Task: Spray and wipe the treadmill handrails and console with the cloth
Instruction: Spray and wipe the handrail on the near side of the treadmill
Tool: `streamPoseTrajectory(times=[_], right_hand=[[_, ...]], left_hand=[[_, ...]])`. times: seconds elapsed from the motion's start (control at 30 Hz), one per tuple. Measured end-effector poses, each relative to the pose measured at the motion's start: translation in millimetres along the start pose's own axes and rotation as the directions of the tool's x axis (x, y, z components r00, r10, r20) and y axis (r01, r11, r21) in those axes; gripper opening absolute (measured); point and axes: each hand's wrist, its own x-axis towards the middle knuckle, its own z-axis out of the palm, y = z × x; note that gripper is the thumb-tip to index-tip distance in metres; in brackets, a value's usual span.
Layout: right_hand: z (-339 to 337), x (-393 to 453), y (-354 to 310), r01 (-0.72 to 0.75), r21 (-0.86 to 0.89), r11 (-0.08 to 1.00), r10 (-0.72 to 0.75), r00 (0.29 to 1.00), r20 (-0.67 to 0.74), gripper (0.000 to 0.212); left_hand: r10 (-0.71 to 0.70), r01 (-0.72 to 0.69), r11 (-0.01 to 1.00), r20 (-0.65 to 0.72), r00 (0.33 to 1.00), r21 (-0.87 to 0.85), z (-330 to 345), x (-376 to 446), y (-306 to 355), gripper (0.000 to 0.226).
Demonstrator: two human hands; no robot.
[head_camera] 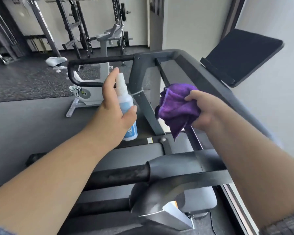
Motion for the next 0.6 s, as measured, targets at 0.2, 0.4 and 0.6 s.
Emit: streamPoseTrajectory(times=[0.2,0.4,0.6], right_hand=[[61,-41,29,-0.111,0.221,0.969,0.058,0.97,0.235,0.048],[120,-84,76,-0.129,0.332,0.934,0.017,0.947,0.321,0.046],[158,-131,126,-0.141,0.407,0.902,-0.011,0.937,0.349,0.029]], left_hand=[[-0.054,0.058,0.997,-0.068,0.996,0.053,-35,-35,-7,0.082],[-0.099,0.111,0.989,-0.117,0.988,0.1,-75,-78,-7,0.079],[-0.059,0.067,0.993,-0.087,0.994,0.093,-127,-138,-21,0.076]])
